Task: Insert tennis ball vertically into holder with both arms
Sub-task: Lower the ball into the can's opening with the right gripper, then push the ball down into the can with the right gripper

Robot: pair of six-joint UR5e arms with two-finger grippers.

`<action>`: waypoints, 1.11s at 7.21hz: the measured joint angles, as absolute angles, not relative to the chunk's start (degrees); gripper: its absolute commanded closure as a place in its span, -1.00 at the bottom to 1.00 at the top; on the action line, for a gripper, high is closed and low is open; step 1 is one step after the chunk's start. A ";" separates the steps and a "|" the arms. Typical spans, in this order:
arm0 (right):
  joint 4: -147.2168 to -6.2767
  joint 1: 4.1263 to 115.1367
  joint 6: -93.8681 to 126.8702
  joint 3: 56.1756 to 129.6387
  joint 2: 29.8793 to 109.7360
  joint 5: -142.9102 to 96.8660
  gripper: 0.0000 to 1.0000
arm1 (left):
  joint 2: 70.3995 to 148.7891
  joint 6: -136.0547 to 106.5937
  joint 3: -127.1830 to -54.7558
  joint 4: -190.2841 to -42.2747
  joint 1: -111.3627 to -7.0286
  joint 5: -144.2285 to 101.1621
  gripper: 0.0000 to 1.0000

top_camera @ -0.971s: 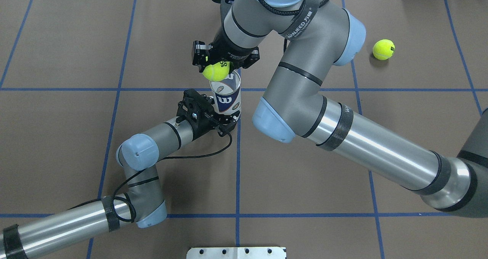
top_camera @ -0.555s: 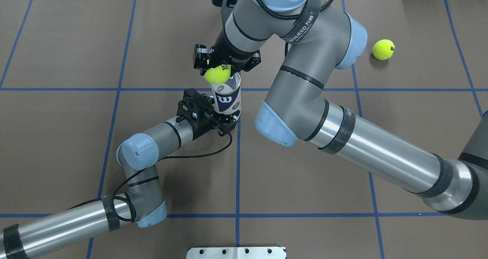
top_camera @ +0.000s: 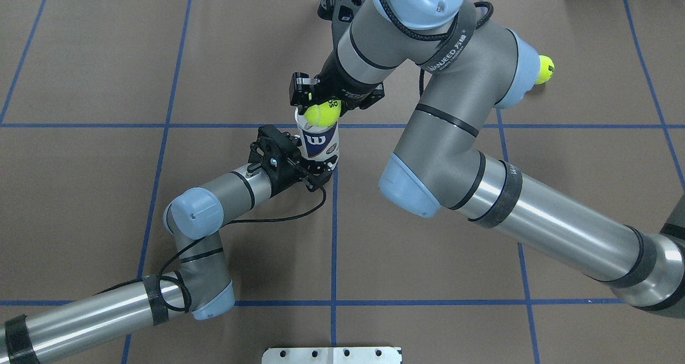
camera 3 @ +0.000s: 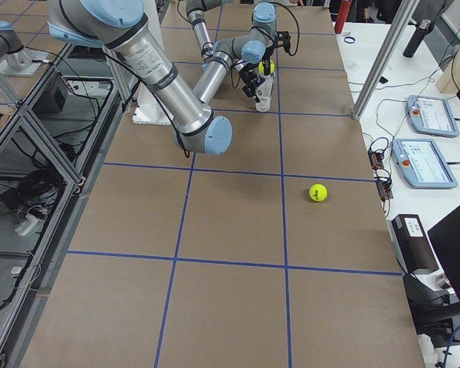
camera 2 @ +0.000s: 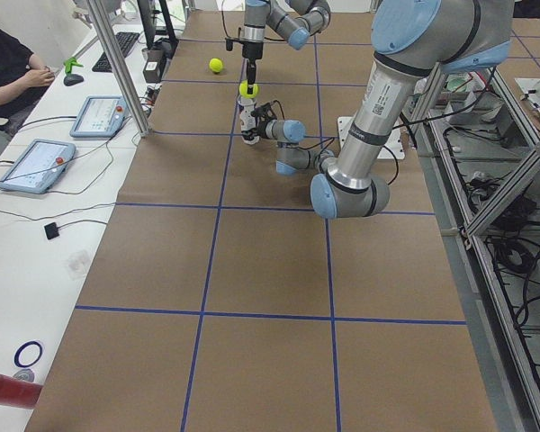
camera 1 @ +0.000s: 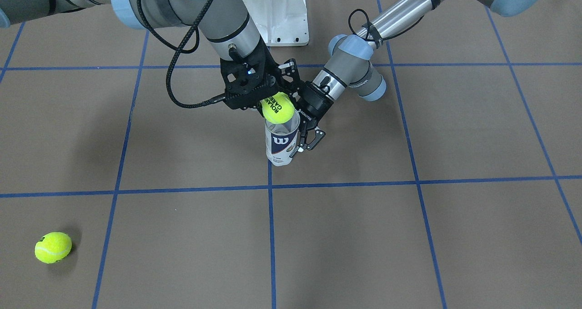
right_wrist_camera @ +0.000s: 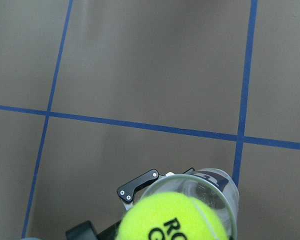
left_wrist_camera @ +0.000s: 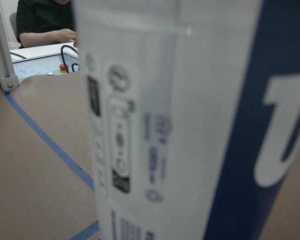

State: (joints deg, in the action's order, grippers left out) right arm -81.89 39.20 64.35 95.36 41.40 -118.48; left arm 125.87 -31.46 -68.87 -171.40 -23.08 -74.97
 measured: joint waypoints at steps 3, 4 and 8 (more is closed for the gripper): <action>-81.91 39.20 64.36 95.42 41.37 -118.48 -0.97 | 125.86 -31.47 -68.74 -171.38 -23.04 -74.97 -0.59; -81.91 39.21 64.73 95.52 41.27 -118.48 -0.98 | 125.85 -31.46 -68.73 -171.38 -23.03 -74.97 -0.59; -81.92 39.54 66.31 96.57 41.06 -118.46 -0.98 | 125.86 -31.45 -68.78 -171.39 -23.05 -74.97 -0.85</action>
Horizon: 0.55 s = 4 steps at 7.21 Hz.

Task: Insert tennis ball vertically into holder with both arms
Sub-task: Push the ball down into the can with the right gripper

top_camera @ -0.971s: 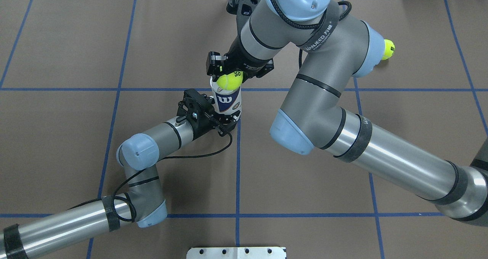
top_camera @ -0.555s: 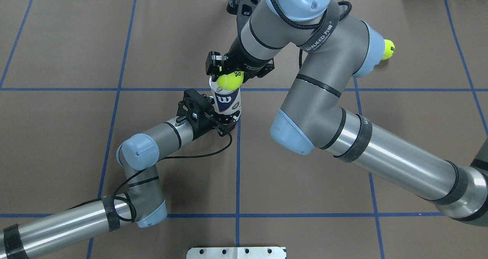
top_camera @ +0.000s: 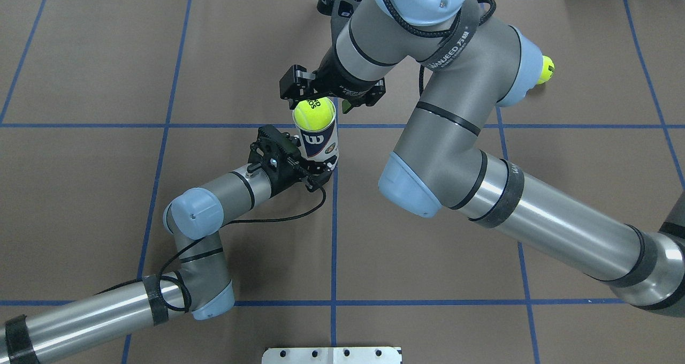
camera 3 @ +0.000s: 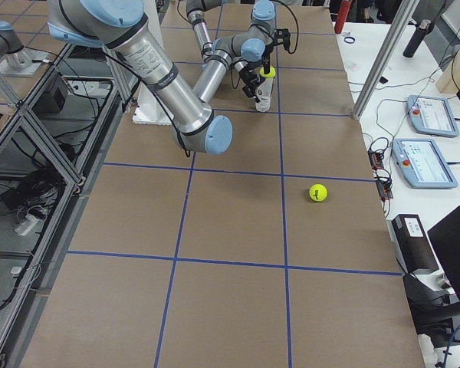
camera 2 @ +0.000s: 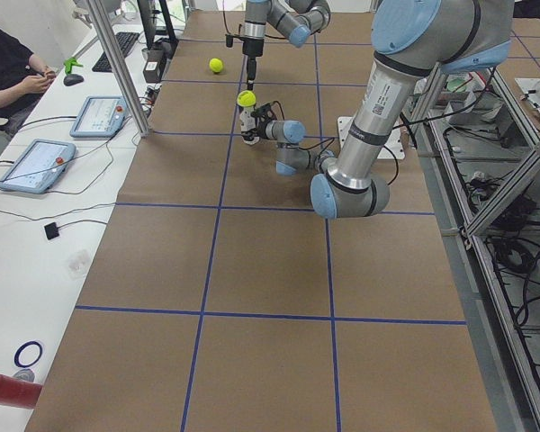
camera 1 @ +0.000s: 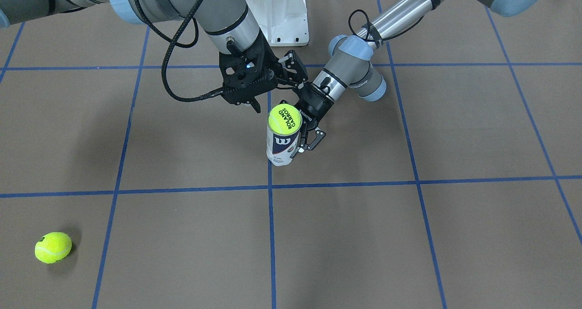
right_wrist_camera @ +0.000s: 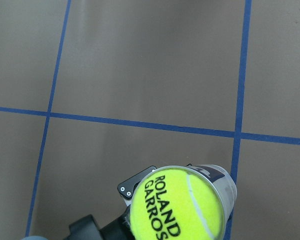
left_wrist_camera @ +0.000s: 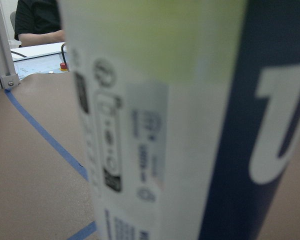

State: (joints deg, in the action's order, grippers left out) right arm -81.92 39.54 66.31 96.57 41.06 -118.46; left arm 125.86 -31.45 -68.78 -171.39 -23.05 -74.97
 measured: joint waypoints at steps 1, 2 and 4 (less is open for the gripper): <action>-81.91 39.65 66.34 96.80 41.09 -118.47 -0.98 | 125.86 -31.41 -68.81 -171.39 -23.03 -74.97 -0.85; -81.91 39.69 66.35 96.89 41.12 -118.47 -0.98 | 125.86 -31.39 -68.81 -171.39 -23.03 -74.97 -0.85; -81.91 39.72 66.41 96.99 41.13 -118.46 -0.97 | 125.86 -31.38 -68.82 -171.39 -23.03 -74.97 -0.85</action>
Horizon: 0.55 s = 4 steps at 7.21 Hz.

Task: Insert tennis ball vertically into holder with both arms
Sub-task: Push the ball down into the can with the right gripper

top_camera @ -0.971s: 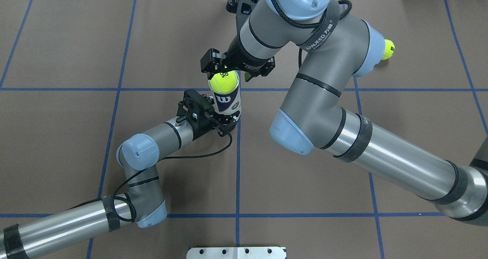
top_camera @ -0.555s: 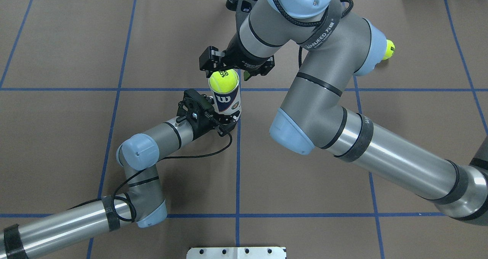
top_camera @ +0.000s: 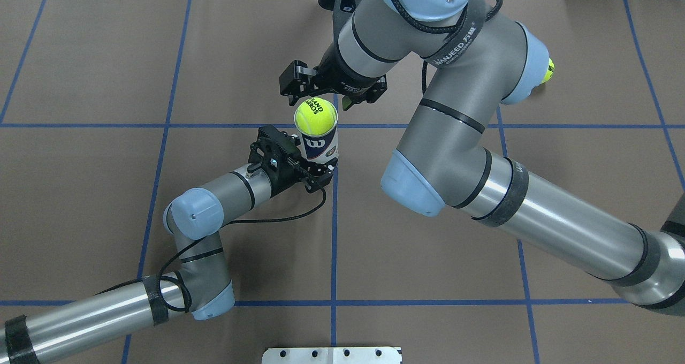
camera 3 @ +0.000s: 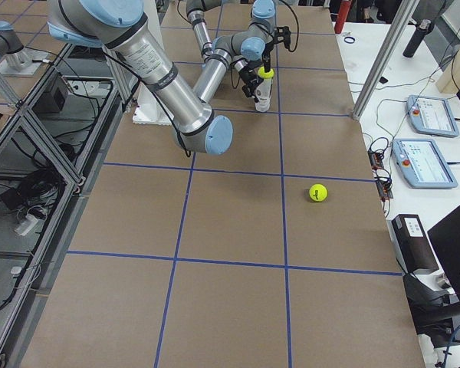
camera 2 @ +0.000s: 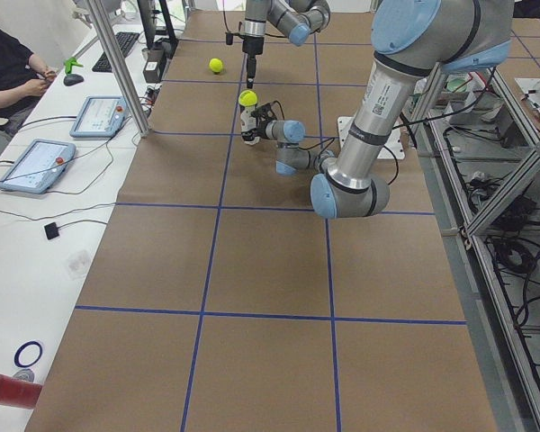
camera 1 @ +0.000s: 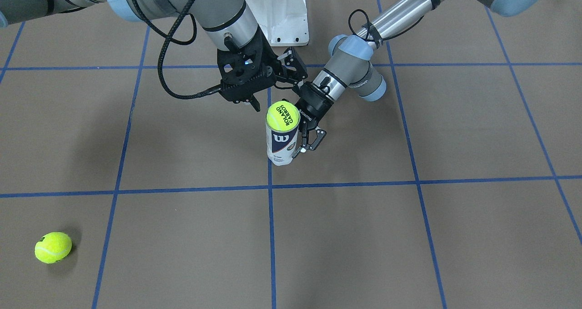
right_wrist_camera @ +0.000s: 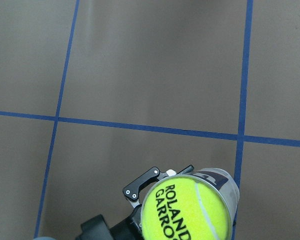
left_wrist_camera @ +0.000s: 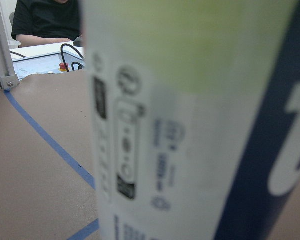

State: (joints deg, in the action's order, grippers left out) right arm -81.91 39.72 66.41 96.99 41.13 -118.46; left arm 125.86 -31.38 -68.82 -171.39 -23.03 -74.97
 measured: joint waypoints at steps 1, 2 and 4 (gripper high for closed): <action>-81.92 39.75 66.65 97.01 41.13 -118.42 -0.46 | 125.88 -31.38 -68.82 -171.39 -23.03 -74.97 -0.85; -81.91 39.86 66.97 97.03 41.13 -118.38 0.65 | 125.92 -31.38 -68.82 -171.39 -23.03 -74.97 -0.85; -81.78 40.61 67.18 97.06 41.13 -118.29 1.00 | 125.89 -31.38 -68.82 -171.39 -23.03 -74.97 -0.85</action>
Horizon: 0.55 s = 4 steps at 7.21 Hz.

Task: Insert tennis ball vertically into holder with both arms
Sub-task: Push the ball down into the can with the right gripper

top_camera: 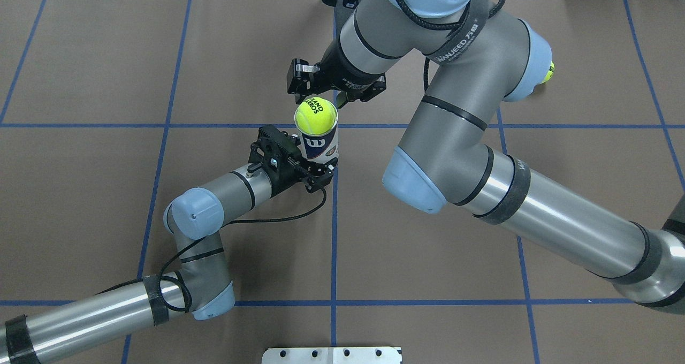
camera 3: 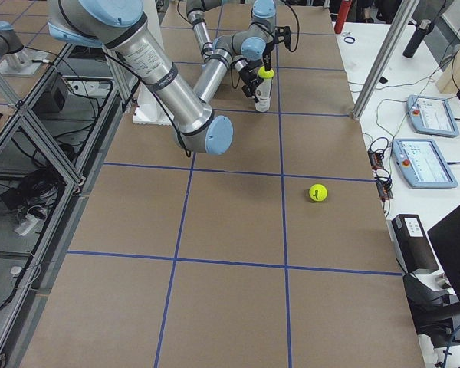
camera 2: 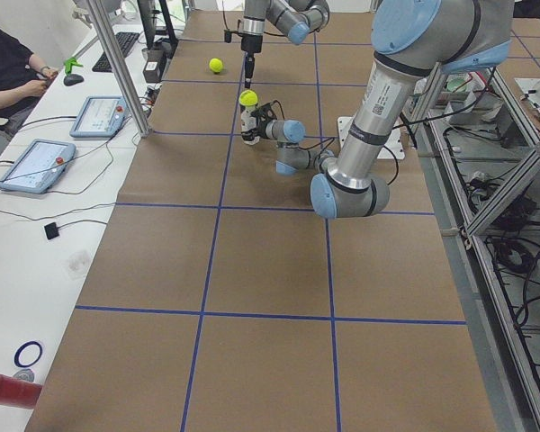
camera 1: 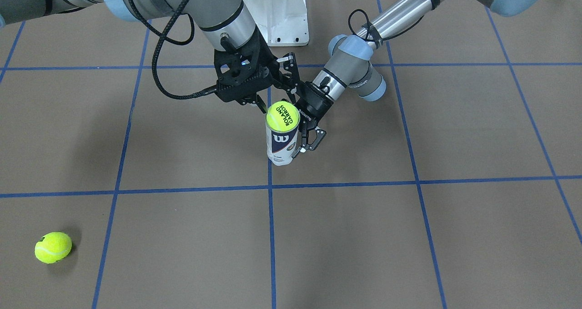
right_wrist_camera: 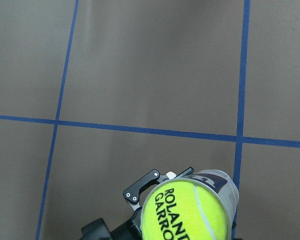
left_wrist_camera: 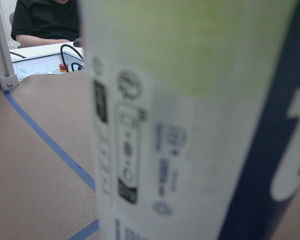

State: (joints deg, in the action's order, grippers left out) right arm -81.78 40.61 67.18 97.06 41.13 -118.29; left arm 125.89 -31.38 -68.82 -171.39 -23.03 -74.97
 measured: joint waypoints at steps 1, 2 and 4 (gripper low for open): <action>-81.68 41.16 67.15 97.18 41.13 -118.21 1.00 | 125.87 -31.38 -68.82 -171.39 -23.03 -74.97 -0.82; -81.59 41.73 67.02 97.36 41.13 -118.11 1.00 | 125.87 -31.38 -68.82 -171.39 -23.03 -74.97 -0.76; -81.39 42.50 66.56 97.52 41.13 -118.05 1.00 | 125.86 -31.38 -68.82 -171.39 -23.03 -74.97 -0.72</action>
